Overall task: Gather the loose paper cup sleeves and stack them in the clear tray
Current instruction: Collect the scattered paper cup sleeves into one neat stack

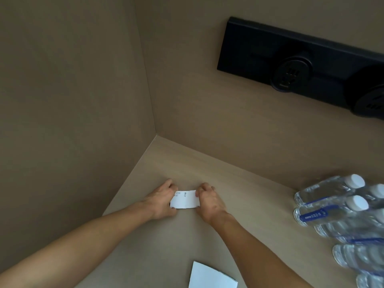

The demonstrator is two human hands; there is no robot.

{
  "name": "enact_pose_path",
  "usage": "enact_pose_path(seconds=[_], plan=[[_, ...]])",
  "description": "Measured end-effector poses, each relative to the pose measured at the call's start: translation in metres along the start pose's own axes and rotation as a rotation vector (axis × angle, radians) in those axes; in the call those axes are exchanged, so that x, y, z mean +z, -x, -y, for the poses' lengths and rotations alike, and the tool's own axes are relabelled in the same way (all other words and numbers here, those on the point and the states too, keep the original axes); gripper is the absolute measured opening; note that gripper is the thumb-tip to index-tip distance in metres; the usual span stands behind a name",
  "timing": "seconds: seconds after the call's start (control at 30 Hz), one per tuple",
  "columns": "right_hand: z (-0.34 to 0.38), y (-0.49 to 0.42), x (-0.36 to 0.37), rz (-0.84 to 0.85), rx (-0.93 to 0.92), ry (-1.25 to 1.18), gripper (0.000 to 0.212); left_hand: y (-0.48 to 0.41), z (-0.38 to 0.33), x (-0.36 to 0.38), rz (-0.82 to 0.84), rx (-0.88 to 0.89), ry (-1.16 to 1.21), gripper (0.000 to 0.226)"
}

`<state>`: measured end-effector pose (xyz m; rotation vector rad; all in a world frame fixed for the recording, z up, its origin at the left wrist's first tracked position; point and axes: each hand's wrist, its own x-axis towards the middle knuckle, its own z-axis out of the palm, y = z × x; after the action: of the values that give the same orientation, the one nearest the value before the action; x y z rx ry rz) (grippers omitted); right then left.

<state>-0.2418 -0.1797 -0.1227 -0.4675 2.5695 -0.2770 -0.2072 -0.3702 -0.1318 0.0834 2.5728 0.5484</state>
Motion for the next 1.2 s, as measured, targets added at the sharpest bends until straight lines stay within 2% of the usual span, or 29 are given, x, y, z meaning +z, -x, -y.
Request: enact_pose_path(seconds=[0.17,0.33,0.4,0.53,0.6,0.73,0.87,0.97,1.07,1.2], plan=[[0.004,0.028,0.011,0.027,-0.014,0.037,0.055,0.034,-0.001,0.018,-0.025,0.023,0.028,0.031],[0.005,0.055,0.015,0.027,-0.025,0.072,0.054,0.054,-0.006,0.029,-0.080,0.023,0.219,0.039],[0.004,0.065,0.015,0.022,-0.011,0.047,0.059,0.060,-0.011,0.031,-0.115,-0.029,0.358,0.043],[0.003,0.087,0.015,-0.037,0.028,-0.033,0.060,0.075,-0.029,0.034,-0.142,-0.179,0.815,0.061],[0.003,0.098,0.017,-0.081,0.036,-0.070,0.061,0.080,-0.042,0.036,-0.147,-0.201,1.003,0.051],[0.008,0.117,0.019,-0.157,0.084,-0.194,0.057,0.087,-0.067,0.038,-0.167,-0.245,1.188,0.032],[0.006,0.127,0.015,-0.199,0.148,-0.390,0.044,0.089,-0.085,0.036,-0.238,-0.357,1.383,0.030],[0.001,0.131,0.012,-0.168,0.189,-0.638,0.025,0.093,-0.093,0.031,-0.226,-0.379,1.347,0.023],[0.000,0.137,0.005,-0.072,0.233,-0.940,0.027,0.099,-0.097,0.026,-0.092,-0.336,1.250,0.026],[-0.007,0.139,-0.009,-0.117,0.322,-1.271,0.019,0.106,-0.101,0.020,0.120,-0.251,1.178,0.027]])
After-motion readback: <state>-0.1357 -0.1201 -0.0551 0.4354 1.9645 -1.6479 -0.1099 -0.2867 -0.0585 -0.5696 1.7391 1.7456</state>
